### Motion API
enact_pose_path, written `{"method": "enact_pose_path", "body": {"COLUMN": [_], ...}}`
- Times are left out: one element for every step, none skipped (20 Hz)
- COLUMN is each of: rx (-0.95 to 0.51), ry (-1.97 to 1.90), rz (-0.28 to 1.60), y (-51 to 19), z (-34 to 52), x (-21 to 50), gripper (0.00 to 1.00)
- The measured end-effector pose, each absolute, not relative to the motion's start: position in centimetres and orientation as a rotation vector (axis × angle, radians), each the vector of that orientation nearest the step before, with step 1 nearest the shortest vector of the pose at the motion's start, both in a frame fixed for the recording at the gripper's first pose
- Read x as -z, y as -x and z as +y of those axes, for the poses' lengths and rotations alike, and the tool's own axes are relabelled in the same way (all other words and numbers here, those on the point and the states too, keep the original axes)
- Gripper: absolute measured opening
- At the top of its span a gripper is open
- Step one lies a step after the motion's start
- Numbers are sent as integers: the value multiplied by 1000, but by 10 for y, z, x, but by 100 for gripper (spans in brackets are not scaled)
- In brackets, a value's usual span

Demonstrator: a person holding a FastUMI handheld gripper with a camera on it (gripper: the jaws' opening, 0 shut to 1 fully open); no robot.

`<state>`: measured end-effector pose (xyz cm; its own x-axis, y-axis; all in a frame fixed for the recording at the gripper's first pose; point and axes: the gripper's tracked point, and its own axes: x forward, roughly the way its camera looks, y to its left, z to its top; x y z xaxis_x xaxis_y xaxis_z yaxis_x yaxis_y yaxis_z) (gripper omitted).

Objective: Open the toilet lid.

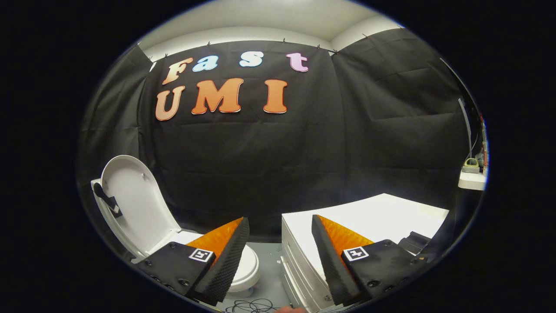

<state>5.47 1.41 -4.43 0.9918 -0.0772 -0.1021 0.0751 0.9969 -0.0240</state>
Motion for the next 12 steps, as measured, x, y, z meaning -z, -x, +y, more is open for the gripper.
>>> {"method": "enact_pose_path", "body": {"rx": [76,77,79,80,82,83,85,85,85,84,84,83], "ry": [19,19,18,17,16,16,16,15,15,15,15,15], "rz": [105,104,104,106,107,107,106,106,106,107,108,109], "y": [-54,-55,-54,-55,-56,-56,-56,-54,-54,-54,-56,-56], "z": [15,14,13,13,12,11,11,11,11,12,13,12], "x": [45,44,44,45,44,45,45,45,45,45,46,47], "gripper": [93,93,93,93,93,93,93,93,93,93,93,93]}}
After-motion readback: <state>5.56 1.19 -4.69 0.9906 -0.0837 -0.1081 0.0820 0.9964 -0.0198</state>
